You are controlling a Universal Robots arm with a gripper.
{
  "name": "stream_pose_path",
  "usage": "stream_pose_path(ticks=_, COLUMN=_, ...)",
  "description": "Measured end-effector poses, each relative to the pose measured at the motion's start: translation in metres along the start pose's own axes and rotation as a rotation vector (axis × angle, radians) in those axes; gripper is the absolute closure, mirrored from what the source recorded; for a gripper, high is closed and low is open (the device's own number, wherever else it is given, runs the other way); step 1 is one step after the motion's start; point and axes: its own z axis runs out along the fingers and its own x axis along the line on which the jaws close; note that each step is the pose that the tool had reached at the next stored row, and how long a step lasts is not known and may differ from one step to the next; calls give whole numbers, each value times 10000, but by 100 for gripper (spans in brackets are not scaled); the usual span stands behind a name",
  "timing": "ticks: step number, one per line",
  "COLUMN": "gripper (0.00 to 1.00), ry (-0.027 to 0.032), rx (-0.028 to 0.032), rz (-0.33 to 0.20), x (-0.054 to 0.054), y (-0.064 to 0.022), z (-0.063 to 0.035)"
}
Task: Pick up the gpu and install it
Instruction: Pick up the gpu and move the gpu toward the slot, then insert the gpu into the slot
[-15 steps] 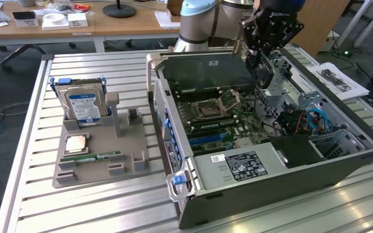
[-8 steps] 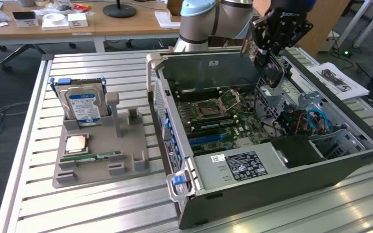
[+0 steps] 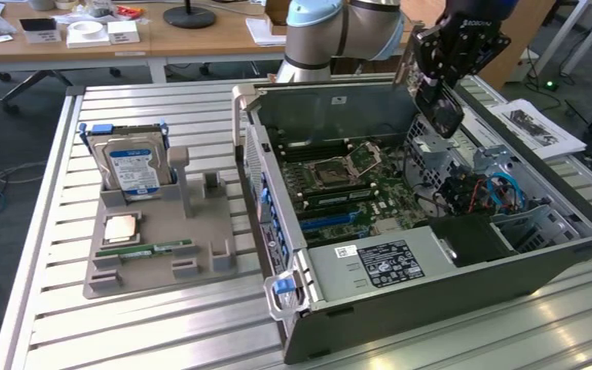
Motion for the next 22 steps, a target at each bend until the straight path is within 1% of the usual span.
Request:
stream_pose_path(ticks=3, gripper=73, ry=1, rx=0, rz=-1, x=-35, y=2, z=1)
stream_pose_path(ticks=18, gripper=73, ry=1, rx=0, rz=-21, x=-35, y=2, z=1)
stream_pose_path(ticks=20, gripper=73, ry=8, rx=-5, rz=-155, x=-34, y=2, z=2)
stream_pose_path(ticks=22, gripper=73, ry=22, rx=-13, rz=-414, x=-34, y=2, z=2)
